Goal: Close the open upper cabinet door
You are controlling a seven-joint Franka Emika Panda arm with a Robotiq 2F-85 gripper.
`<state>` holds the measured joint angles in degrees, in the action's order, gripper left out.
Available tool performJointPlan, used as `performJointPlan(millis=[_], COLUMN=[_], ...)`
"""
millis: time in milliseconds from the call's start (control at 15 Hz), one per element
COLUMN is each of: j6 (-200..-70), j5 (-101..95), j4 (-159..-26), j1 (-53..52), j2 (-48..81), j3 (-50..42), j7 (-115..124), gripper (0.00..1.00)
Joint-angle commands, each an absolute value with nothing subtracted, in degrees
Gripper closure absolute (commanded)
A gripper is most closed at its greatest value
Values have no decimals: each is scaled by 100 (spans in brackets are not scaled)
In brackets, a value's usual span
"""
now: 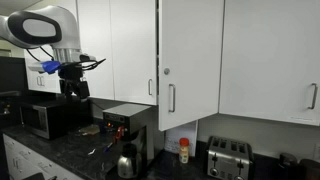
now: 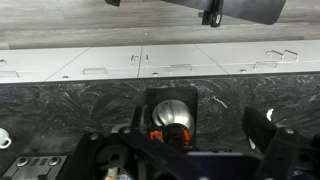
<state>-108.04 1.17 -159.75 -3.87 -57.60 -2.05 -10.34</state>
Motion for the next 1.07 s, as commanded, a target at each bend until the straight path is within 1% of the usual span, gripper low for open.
performJointPlan(millis=[0, 1000], j6=[-10788, -10788], j5=[103, 62], j4=[-15964, -15896], j1=[-407, -341], j2=[-5756, -5750], j3=[-219, -294], j7=[-1018, -1053], gripper=[0, 0])
